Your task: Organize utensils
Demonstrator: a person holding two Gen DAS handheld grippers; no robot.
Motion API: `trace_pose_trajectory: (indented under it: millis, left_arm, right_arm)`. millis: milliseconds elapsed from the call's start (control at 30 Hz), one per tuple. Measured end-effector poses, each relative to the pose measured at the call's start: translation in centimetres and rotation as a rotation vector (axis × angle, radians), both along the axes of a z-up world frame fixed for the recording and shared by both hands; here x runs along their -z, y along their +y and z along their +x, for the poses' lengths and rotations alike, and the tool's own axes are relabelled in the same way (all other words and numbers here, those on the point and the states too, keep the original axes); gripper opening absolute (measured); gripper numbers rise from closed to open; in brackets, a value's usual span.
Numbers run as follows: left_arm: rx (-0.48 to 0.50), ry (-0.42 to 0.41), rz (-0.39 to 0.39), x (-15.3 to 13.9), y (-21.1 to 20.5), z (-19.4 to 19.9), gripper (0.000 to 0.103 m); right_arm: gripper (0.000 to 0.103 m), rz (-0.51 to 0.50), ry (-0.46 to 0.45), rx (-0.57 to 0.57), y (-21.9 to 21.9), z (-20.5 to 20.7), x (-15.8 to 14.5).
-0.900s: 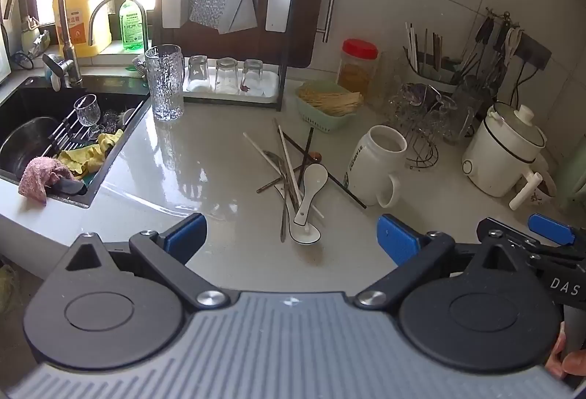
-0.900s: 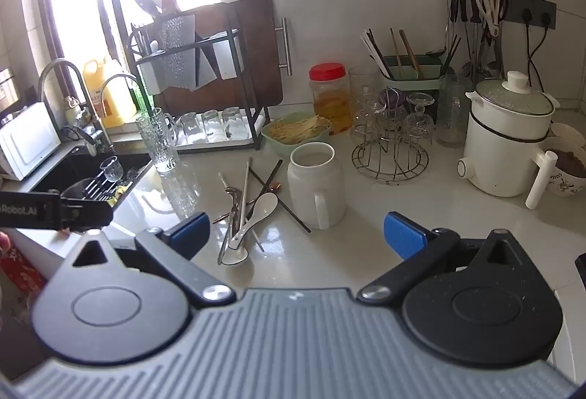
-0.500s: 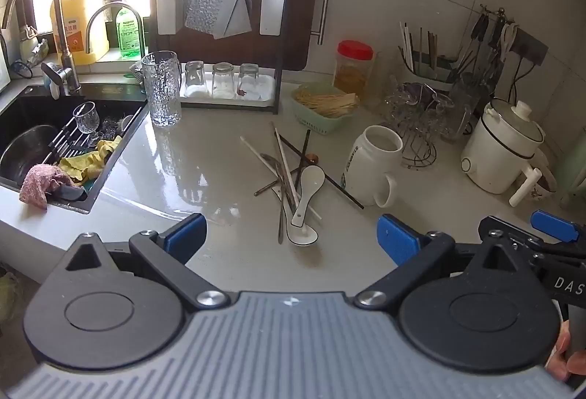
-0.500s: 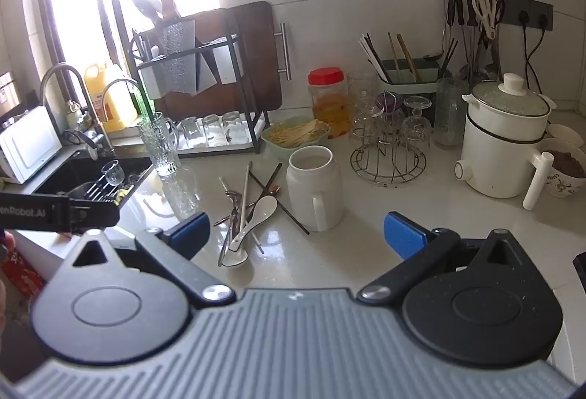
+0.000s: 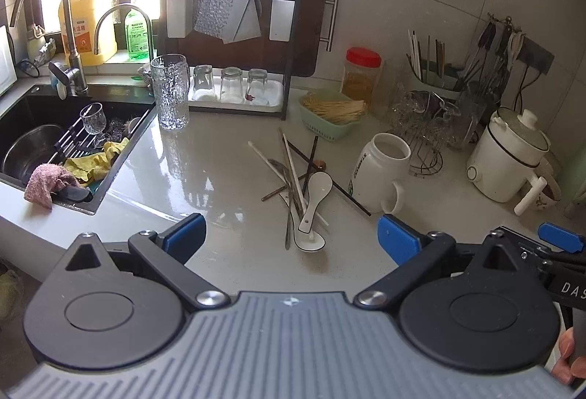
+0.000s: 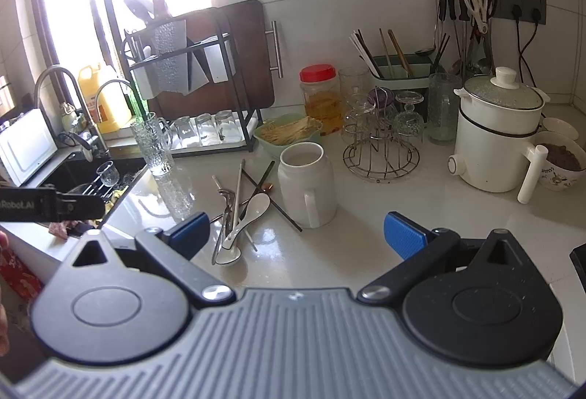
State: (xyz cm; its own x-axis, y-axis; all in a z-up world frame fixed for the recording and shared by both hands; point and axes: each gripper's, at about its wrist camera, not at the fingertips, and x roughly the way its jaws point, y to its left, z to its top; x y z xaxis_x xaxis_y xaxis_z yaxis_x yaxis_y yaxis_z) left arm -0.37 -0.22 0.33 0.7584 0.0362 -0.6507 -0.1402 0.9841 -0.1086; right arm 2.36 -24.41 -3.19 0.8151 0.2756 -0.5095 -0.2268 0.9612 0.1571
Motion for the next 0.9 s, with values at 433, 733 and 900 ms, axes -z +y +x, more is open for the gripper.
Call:
trace_pose_trajectory:
  millis: [433, 733, 900]
  left_arm:
    - [-0.001, 0.01, -0.005, 0.25, 0.15, -0.26, 0.102]
    - [0.006, 0.012, 0.0, 0.16, 0.27, -0.45, 0.102]
    - [-0.006, 0.01, -0.001, 0.2, 0.19, -0.41, 0.102]
  right_arm:
    - [0.103, 0.007, 0.009, -0.015, 0.38, 0.21, 0.42]
    - [0.103, 0.006, 0.01, -0.015, 0.39, -0.03, 0.61]
    - [0.103, 0.007, 0.017, -0.018, 0.27, -0.09, 0.7]
